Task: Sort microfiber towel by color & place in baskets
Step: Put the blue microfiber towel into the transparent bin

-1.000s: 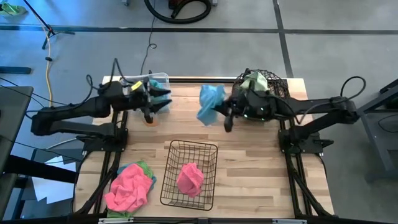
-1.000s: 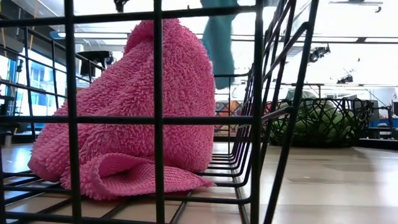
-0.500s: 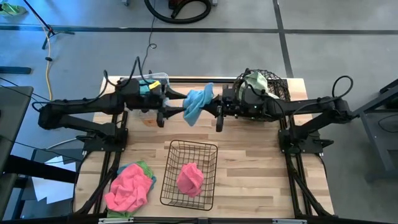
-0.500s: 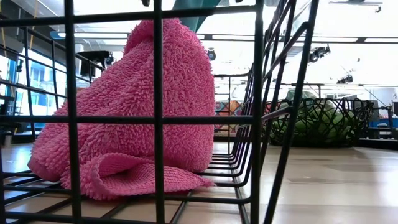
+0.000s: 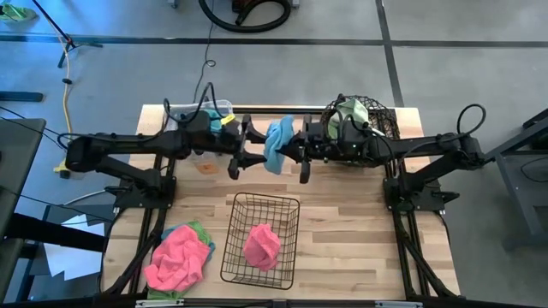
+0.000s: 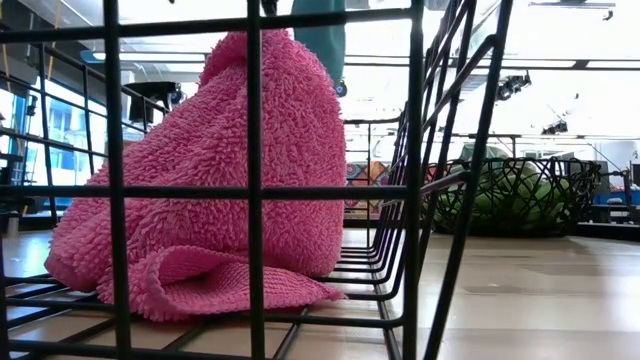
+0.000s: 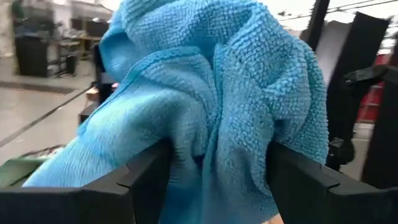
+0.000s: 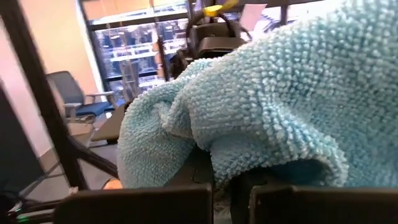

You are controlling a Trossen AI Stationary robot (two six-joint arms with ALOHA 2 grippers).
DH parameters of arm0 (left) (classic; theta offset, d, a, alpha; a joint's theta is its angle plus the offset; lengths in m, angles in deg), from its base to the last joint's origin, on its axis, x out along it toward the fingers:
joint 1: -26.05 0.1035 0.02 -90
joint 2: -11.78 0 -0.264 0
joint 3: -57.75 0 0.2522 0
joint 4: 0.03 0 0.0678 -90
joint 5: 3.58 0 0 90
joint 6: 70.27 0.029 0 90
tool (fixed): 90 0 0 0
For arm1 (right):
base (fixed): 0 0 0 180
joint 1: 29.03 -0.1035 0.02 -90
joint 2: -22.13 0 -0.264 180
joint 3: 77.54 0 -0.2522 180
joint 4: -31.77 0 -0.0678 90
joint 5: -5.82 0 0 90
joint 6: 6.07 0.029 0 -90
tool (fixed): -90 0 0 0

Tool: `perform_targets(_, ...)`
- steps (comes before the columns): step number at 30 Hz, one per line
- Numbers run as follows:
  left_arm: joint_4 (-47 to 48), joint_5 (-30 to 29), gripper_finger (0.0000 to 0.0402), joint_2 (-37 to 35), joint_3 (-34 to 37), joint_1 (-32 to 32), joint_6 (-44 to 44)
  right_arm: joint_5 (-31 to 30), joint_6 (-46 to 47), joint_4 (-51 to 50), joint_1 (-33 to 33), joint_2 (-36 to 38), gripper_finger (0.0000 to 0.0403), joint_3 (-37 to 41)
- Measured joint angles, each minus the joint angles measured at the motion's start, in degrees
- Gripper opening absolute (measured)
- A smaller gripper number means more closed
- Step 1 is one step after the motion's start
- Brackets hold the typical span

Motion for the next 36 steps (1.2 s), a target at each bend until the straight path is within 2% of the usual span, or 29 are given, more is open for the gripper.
perform_targets(7,-7.0,4.0,0.0233,3.5,0.0,0.0,0.1,1.8,0.9,-0.4,0.0,-0.4,0.0000,0.0)
perform_targets(9,-7.0,3.6,0.0218,3.9,0.0,0.2,0.5,2.7,1.8,-0.6,0.0,-0.4,0.0000,0.0)
perform_targets(11,-7.0,3.4,0.0183,4.2,0.0,0.7,0.5,2.8,2.6,-0.6,0.0,-0.4,0.0005,0.0)
perform_targets(15,-7.2,4.8,0.0049,4.4,0.0,2.4,-0.7,2.1,5.1,-0.4,0.1,-0.4,0.0041,0.0)
perform_targets(16,-7.2,5.1,0.0027,4.4,0.0,2.9,-1.1,2.1,6.1,-0.7,0.2,-0.4,0.0054,-0.1)
perform_targets(21,-2.0,5.1,0.0011,2.2,0.1,7.3,-0.3,-0.8,9.6,-3.4,1.2,0.3,0.0137,-0.1)
perform_targets(27,15.7,2.7,0.0004,-8.0,0.2,17.1,4.2,-6.6,5.3,-11.5,1.1,6.2,0.0231,-0.1)
perform_targets(32,24.9,-4.2,0.0003,-18.0,2.4,25.6,3.7,-12.9,5.1,-15.3,2.1,10.5,0.0259,-0.1)
perform_targets(36,33.0,-11.6,0.0002,-24.6,4.4,30.2,3.2,-14.1,5.1,-17.2,3.5,11.5,0.0261,-0.1)
